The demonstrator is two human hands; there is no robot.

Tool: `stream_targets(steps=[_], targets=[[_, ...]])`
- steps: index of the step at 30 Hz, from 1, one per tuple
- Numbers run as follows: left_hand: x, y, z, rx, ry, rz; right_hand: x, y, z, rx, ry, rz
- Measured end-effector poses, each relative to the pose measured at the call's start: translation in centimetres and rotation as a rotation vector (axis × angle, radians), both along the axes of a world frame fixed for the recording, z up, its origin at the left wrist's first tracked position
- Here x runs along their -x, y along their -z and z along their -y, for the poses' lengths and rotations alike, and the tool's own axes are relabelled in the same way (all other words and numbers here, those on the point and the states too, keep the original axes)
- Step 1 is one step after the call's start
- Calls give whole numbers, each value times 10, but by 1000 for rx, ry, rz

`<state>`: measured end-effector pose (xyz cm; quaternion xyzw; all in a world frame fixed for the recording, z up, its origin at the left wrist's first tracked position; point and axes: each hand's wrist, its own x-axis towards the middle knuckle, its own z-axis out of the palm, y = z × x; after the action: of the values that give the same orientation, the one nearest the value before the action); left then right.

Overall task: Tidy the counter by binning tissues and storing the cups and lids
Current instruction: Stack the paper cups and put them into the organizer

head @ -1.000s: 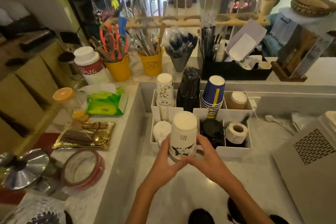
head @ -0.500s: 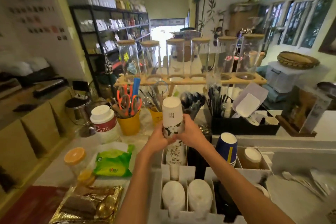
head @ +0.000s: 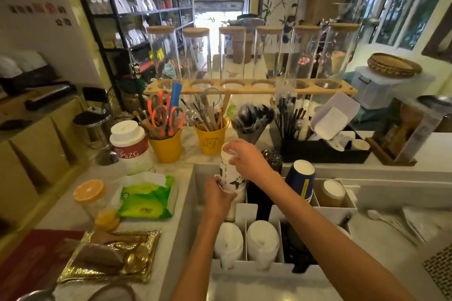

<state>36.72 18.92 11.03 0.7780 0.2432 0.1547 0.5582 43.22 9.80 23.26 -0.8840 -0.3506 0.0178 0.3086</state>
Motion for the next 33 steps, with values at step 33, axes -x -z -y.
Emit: stream_targets(steps=[33], targets=[[20, -4, 13, 7, 70, 213, 46, 72, 19, -716, 54, -584]])
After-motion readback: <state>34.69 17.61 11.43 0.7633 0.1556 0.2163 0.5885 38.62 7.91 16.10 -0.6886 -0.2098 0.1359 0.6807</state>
